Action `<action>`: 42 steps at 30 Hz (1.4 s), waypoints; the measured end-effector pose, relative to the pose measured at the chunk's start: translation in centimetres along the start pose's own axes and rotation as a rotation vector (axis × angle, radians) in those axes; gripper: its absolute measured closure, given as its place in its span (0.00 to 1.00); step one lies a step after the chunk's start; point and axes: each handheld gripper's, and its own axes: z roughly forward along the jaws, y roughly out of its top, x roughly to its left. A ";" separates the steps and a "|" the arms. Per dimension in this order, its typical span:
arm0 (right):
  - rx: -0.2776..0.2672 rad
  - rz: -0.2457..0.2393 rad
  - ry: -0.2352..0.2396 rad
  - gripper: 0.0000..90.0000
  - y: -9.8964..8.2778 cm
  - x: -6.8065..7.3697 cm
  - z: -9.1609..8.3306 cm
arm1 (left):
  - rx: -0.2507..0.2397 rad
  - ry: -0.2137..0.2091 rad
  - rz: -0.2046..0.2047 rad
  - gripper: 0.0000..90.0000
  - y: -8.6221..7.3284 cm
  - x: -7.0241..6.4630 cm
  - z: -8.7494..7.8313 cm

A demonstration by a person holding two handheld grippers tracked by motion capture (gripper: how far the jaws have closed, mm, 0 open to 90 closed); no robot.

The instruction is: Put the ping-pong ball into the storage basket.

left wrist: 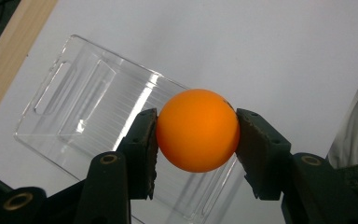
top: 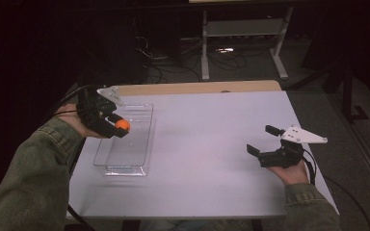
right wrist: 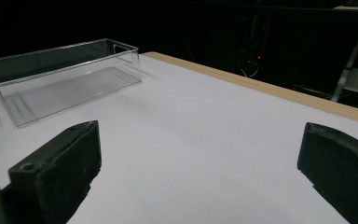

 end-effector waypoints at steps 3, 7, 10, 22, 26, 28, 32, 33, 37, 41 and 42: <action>0.000 0.000 0.000 0.00 0.0 0.0 0.0 | 0.007 -0.006 0.004 0.56 0.1 -0.1 0.4; 0.000 0.000 0.000 0.00 0.0 0.0 0.0 | 0.018 -0.023 0.005 0.56 0.3 -0.2 1.0; 0.000 0.000 0.000 0.00 0.0 0.0 0.0 | 0.032 -0.028 0.012 0.56 0.3 -0.2 1.5; 0.003 -0.006 -0.001 0.00 0.0 0.0 0.0 | 0.064 -0.071 0.025 0.56 -0.1 -0.4 3.3; 0.006 -0.010 -0.001 0.00 0.0 0.0 0.0 | 0.072 -0.076 0.034 0.56 -0.2 -0.5 4.0; 0.006 -0.011 -0.001 0.00 0.0 0.0 0.0 | 0.076 -0.079 0.041 0.56 -0.3 -0.7 4.3; 0.006 -0.010 -0.001 0.00 0.0 0.0 -0.1 | 0.091 -0.091 0.052 0.56 -0.6 -0.9 5.4; 0.005 -0.012 -0.001 0.00 0.0 0.0 -0.1 | 0.091 -0.094 0.049 0.56 -0.6 -0.9 5.6; 0.006 -0.013 -0.001 0.00 0.0 0.1 -0.1 | 0.097 -0.100 0.048 0.56 -0.9 -0.9 6.2; 0.010 -0.013 -0.001 0.00 0.0 0.1 -0.1 | 0.098 -0.104 0.046 0.56 -1.1 -1.0 6.7; 0.009 -0.013 -0.001 0.00 0.0 0.1 -0.1 | 0.101 -0.107 0.047 0.56 -1.1 -1.0 6.9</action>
